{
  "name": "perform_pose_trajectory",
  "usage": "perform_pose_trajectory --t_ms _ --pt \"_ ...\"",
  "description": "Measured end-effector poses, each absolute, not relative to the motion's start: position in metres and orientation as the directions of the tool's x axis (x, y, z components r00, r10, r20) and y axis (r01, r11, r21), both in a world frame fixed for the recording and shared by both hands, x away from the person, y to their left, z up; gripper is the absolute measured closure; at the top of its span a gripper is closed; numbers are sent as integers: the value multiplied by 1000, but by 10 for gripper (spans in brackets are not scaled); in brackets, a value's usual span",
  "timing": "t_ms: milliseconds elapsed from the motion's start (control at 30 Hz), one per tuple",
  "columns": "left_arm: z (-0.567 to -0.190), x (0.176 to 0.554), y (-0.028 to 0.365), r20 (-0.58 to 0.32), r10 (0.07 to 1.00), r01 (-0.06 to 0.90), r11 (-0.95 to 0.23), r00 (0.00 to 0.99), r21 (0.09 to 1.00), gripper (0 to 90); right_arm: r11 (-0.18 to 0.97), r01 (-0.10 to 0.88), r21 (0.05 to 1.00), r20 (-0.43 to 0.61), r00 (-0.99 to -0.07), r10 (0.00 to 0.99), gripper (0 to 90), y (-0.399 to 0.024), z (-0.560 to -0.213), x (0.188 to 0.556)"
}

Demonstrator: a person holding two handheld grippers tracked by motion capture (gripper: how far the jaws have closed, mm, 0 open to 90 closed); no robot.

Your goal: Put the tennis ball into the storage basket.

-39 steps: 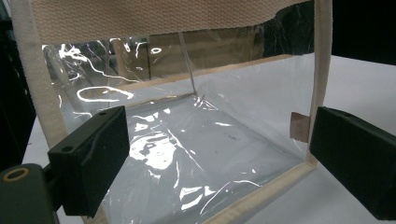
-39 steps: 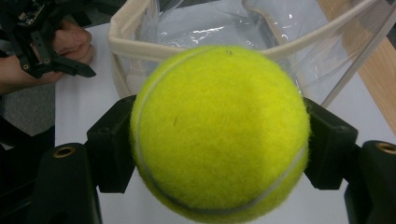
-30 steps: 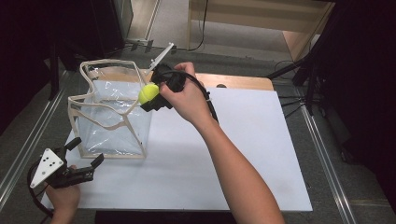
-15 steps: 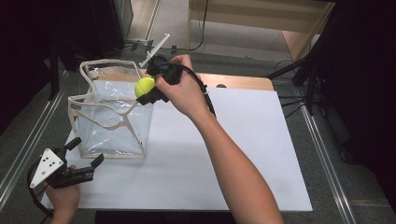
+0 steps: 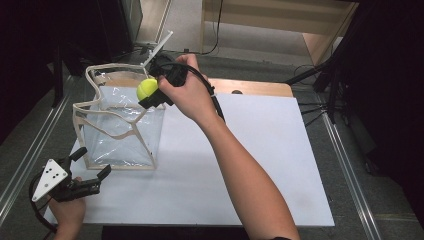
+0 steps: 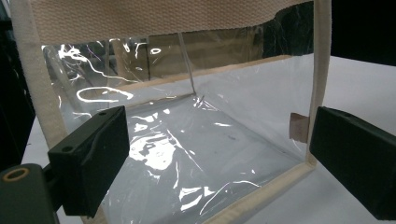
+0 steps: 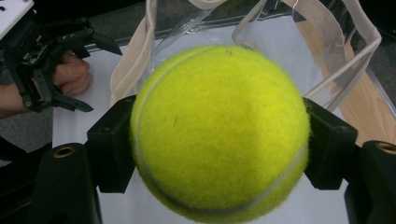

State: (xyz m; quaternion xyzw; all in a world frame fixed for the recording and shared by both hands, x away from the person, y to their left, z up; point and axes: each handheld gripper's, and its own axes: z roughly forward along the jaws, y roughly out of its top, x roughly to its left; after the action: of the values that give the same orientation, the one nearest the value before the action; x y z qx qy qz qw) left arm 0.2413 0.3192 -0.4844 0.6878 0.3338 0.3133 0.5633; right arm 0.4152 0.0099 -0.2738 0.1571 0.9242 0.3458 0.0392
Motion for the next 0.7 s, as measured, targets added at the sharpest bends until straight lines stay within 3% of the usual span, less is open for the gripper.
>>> perform_pose_trajectory --t_ms 700 --pt "-484 241 319 47 813 106 -133 580 985 54 729 253 637 35 -953 300 236 34 -276 421"
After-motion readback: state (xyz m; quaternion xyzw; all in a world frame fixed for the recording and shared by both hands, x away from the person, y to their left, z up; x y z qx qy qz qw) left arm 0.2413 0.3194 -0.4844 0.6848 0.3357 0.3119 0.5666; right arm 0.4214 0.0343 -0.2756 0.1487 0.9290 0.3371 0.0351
